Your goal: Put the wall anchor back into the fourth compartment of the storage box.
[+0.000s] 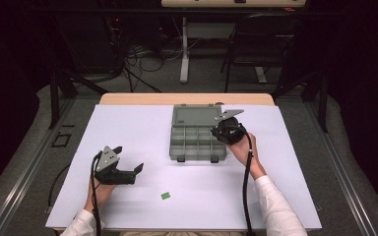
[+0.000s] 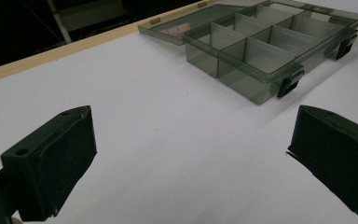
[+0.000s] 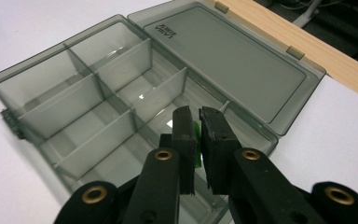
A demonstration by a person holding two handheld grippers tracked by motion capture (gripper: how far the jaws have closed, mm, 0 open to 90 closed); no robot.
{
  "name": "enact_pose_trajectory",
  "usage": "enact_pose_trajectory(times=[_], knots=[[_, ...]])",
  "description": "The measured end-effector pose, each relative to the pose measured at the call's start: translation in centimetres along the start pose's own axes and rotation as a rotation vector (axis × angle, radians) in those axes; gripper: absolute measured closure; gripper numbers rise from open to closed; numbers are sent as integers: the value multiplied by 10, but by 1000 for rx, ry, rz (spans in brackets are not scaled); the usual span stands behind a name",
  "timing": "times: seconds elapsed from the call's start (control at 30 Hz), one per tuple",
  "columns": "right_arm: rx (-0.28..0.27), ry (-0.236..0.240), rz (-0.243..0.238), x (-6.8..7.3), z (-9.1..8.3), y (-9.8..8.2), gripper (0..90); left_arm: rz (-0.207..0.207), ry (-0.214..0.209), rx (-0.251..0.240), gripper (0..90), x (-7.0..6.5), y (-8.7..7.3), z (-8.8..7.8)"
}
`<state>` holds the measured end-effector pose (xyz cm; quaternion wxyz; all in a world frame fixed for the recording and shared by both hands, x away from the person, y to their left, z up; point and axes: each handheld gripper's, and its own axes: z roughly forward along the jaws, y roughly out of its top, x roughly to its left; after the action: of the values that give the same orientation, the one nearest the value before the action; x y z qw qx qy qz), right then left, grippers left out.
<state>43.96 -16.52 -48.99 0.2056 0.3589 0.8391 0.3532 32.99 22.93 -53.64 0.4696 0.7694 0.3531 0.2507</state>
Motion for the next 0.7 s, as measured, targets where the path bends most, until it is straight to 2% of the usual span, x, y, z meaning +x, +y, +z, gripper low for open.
enact_pose_trajectory(times=[0.17,0.5,0.57,0.7], knots=[[34,-11,21,-6,10,2,843,-2,3,-4,0,0,0,-1],[102,-42,32,-13,26,-2,835,6,-1,3,0,0,0,0],[96,-44,53,-14,26,-2,753,3,0,-2,0,0,0,-1],[83,-47,59,-14,23,-2,633,1,2,-1,0,0,0,-1]])
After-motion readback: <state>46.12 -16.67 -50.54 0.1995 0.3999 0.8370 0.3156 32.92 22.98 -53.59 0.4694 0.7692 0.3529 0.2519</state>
